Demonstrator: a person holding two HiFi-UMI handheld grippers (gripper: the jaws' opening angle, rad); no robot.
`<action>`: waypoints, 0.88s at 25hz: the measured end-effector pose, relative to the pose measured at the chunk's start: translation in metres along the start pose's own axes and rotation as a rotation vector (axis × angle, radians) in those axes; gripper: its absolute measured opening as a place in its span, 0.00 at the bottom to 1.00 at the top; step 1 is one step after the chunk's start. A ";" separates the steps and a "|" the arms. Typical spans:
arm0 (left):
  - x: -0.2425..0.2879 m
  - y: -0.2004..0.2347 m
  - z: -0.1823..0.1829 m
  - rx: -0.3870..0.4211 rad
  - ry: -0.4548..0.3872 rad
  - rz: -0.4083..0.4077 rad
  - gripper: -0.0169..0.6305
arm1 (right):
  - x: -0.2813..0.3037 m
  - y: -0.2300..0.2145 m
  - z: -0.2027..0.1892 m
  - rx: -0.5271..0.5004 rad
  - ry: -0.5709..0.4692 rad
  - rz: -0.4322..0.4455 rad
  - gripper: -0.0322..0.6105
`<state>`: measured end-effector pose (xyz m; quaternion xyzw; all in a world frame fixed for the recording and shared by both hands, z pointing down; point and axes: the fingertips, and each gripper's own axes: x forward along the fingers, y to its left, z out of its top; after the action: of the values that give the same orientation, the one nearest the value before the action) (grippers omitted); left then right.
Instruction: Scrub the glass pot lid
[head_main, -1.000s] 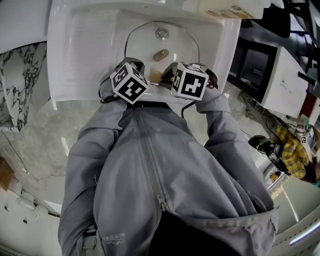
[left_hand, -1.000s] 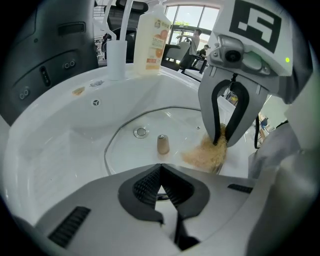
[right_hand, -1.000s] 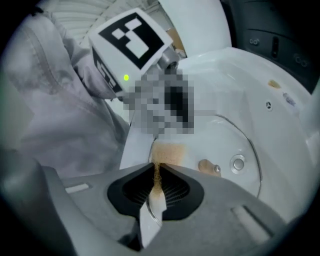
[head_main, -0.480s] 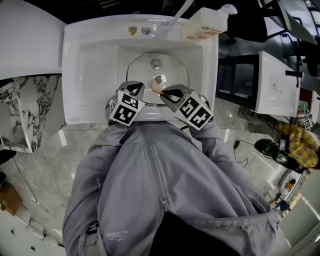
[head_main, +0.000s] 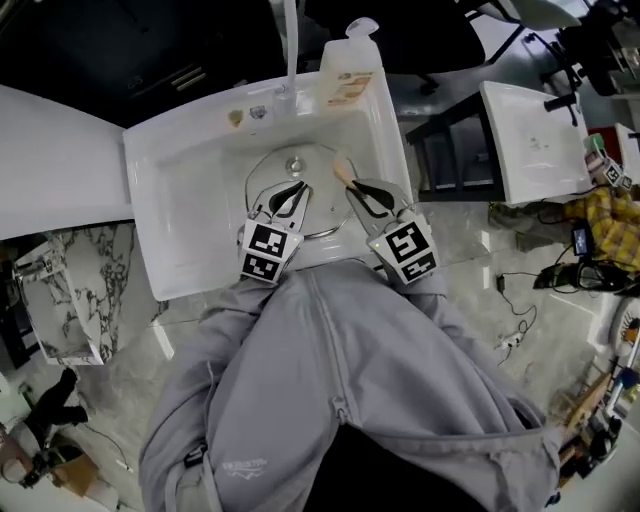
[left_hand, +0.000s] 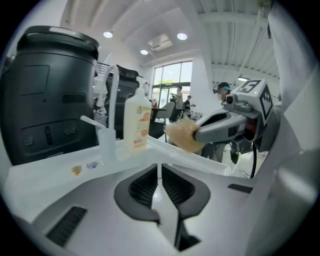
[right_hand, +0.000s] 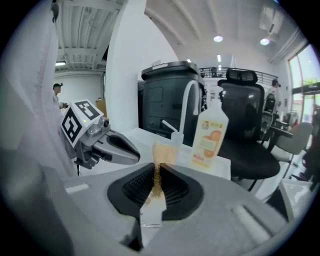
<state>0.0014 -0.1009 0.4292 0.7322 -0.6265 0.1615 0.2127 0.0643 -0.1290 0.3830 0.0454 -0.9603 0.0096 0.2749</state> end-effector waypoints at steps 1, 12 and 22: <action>0.010 -0.009 -0.002 0.027 0.028 -0.041 0.04 | -0.007 -0.007 -0.003 0.021 -0.015 -0.038 0.11; 0.101 -0.100 -0.077 0.060 0.459 -0.295 0.36 | -0.079 -0.050 -0.048 0.129 -0.050 -0.277 0.11; 0.139 -0.107 -0.106 0.236 0.645 -0.214 0.37 | -0.119 -0.051 -0.060 0.164 -0.091 -0.378 0.11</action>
<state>0.1324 -0.1511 0.5788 0.7245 -0.4241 0.4323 0.3292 0.2009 -0.1671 0.3710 0.2473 -0.9421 0.0341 0.2237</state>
